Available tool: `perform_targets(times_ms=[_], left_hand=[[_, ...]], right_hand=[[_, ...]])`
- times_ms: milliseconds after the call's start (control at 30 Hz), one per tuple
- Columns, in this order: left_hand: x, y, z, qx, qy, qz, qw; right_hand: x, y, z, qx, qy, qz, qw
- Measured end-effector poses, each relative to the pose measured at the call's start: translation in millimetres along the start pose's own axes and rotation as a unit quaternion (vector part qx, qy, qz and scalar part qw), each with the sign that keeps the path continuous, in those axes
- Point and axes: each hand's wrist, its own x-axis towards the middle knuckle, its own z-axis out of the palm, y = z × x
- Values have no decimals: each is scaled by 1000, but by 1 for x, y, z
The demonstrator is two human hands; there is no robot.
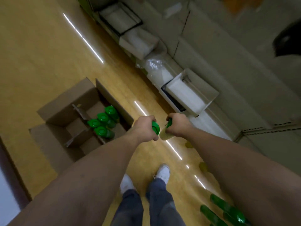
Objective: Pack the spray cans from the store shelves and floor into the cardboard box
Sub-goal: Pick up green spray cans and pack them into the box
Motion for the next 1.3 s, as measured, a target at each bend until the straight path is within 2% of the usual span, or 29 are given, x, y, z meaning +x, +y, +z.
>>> perform_targets(times_ms=[267, 367, 633, 767, 967, 1300], left_hand=[[-73, 54, -174, -5, 38, 47, 998], [-106, 76, -233, -17, 85, 59, 995], [-193, 105, -367, -18, 202, 98, 974], [-230, 102, -413, -31, 227, 94, 969], [-262, 80, -466, -55, 280, 75, 955], [-250, 23, -502, -106, 319, -14, 942]], right_hand=[[-80, -102, -129, -37, 26, -37, 998], [-115, -140, -182, -24, 38, -34, 998], [-207, -241, -285, -48, 142, -80, 985], [-234, -284, -307, -44, 193, -107, 974], [-246, -345, -326, -26, 228, -158, 960], [-179, -428, -320, -46, 142, -224, 963]])
